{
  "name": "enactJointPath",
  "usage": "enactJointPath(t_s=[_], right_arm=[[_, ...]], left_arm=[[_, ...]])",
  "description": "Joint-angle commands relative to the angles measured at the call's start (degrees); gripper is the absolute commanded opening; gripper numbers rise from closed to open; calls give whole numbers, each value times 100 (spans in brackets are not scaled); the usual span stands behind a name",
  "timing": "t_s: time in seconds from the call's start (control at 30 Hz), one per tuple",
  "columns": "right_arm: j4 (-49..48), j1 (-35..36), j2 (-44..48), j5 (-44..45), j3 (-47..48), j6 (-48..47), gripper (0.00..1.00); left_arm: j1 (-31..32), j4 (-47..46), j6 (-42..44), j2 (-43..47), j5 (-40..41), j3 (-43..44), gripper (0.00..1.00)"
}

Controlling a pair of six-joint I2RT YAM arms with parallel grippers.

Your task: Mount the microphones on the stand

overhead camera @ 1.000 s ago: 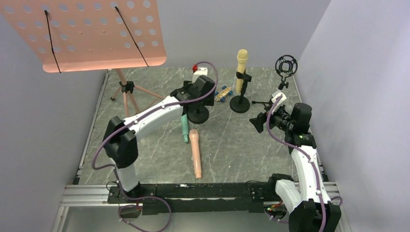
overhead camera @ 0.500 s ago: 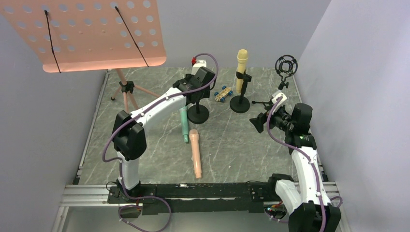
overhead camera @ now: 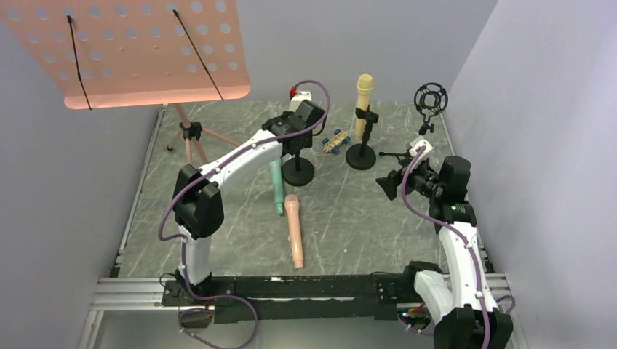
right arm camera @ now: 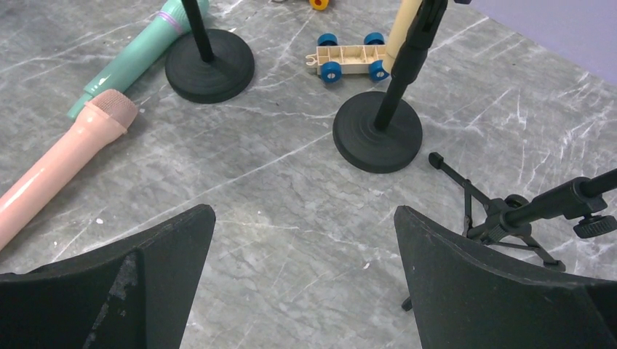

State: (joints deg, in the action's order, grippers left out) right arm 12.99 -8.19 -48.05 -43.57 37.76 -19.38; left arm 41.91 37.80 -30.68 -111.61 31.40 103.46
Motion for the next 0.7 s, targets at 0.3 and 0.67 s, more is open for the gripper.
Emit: enactJointPath(t_s=[0.3,0.67], right_arm=[[-151,-16,143,-90,91,-73,100],[-130,-14,155,-68,108,-101,100]], left_arm=[[-15,18,194,-157,141,381,36],[42,-911,961,396,-727,-133,0]])
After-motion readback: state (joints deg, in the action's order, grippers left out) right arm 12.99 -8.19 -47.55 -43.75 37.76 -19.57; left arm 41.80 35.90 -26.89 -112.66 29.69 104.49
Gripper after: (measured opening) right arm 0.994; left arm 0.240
